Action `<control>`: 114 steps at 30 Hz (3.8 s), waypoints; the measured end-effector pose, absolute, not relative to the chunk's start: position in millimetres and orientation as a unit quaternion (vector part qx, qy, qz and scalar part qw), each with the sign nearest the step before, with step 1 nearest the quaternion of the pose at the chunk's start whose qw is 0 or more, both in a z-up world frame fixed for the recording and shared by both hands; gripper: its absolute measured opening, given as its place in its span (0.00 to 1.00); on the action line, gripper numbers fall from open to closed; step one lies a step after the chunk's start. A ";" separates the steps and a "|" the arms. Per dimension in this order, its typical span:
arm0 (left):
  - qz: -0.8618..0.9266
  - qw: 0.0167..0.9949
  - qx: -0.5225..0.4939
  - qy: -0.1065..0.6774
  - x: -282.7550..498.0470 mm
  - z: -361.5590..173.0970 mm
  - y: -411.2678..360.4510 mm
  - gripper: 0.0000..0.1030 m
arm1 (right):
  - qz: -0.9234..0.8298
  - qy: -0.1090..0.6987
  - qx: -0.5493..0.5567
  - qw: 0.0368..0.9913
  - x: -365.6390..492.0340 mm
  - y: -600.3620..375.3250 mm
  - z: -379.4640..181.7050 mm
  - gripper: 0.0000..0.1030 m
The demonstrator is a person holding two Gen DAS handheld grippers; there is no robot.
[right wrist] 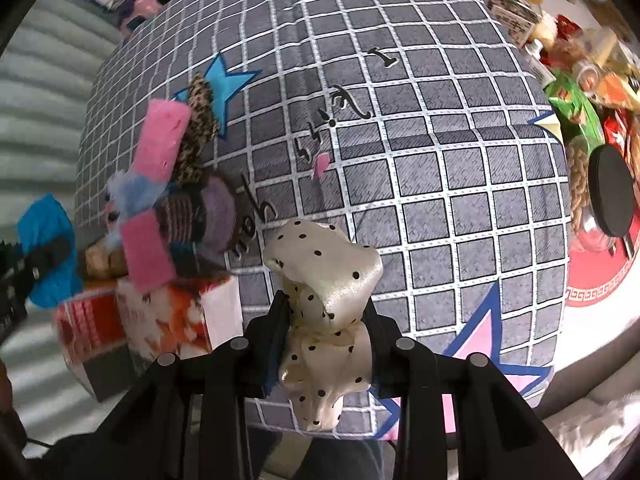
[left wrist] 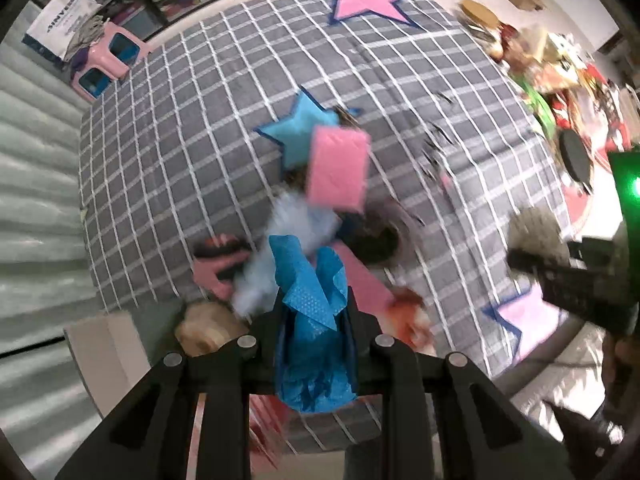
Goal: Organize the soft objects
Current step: 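Carry the blue cloth and polka-dot scrunchie with both tools over the white box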
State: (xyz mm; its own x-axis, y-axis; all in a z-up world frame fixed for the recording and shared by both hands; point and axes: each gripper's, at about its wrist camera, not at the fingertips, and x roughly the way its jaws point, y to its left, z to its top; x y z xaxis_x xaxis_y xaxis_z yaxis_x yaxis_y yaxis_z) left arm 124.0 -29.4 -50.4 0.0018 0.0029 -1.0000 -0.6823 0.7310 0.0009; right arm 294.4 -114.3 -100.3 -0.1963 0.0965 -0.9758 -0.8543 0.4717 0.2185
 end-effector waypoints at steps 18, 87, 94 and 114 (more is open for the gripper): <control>0.317 0.619 -0.310 0.648 67.8 -53.7 -114.0 0.25 | 0.492 0.618 -0.390 0.473 234.5 -157.5 -100.5 0.34; 0.503 0.572 -0.439 0.476 -266.3 -36.0 -81.6 0.25 | 0.648 0.374 -0.533 0.395 -148.0 -65.0 -35.8 0.34; 0.498 0.560 -0.455 0.481 -269.5 -50.7 -76.5 0.25 | 0.657 0.376 -0.528 0.386 -168.7 -49.2 -36.8 0.34; 0.491 0.549 -0.472 0.484 -274.7 -64.4 -69.0 0.26 | 0.658 0.379 -0.534 0.372 -179.0 -37.8 -48.1 0.34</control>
